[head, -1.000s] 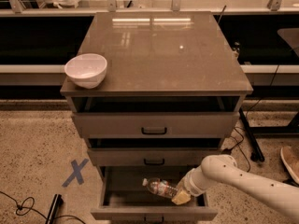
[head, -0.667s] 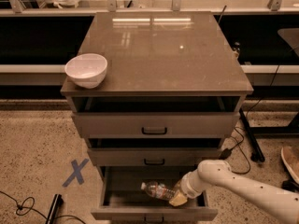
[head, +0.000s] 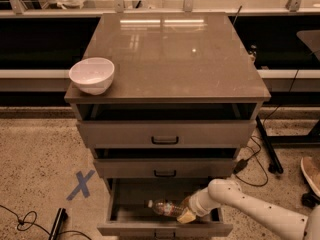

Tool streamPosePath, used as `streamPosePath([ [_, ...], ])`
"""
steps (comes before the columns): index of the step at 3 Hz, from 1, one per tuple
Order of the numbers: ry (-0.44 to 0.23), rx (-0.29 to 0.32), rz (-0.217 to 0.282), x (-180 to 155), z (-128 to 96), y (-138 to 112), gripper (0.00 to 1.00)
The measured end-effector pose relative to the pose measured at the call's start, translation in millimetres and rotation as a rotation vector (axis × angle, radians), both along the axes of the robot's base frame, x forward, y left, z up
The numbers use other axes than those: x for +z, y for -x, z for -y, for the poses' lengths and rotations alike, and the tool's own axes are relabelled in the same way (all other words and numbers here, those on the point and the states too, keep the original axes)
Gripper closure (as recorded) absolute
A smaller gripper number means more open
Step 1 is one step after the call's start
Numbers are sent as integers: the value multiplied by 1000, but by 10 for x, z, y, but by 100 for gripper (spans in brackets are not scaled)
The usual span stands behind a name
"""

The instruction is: Place water bottle into bottom drawer

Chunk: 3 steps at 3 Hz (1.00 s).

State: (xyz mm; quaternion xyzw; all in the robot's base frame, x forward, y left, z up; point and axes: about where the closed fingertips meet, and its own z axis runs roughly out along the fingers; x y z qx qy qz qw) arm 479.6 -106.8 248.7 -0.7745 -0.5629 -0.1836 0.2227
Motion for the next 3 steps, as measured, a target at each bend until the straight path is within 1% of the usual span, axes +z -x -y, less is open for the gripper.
streamPosePath([
  [1, -44, -21, -2, -88, 5, -37, 83],
  [2, -76, -134, -39, -203, 63, -88, 50],
  [3, -118, -213, -85, -320, 126, -115, 27],
])
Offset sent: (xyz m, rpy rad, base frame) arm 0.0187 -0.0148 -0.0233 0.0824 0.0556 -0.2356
